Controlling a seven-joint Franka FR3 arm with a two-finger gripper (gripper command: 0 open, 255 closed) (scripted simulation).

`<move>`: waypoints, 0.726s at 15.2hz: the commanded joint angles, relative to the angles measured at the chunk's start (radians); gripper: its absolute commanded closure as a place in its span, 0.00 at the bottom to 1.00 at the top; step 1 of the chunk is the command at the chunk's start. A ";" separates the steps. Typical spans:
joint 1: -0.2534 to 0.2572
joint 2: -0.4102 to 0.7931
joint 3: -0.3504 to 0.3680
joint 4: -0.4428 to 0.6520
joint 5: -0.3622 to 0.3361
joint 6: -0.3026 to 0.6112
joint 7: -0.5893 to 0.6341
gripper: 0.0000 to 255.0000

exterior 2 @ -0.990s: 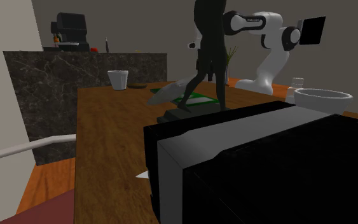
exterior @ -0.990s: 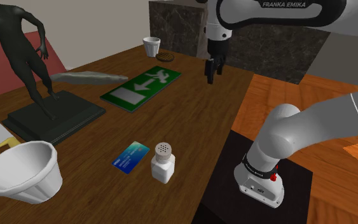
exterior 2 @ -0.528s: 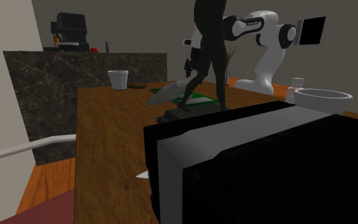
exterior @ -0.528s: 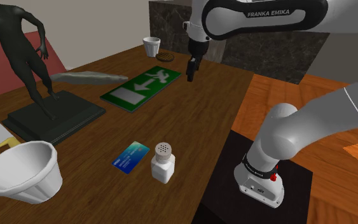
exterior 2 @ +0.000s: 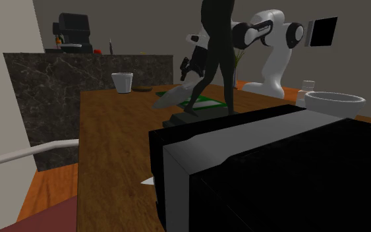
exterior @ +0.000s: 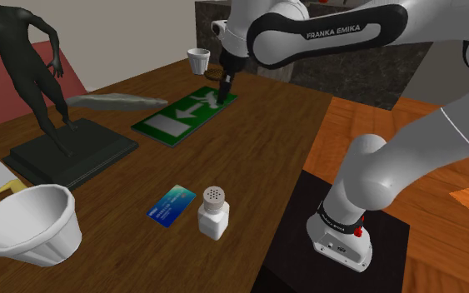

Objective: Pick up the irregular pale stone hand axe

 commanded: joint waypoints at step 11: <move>0.111 0.128 0.062 0.030 -0.089 0.451 -0.164 0.00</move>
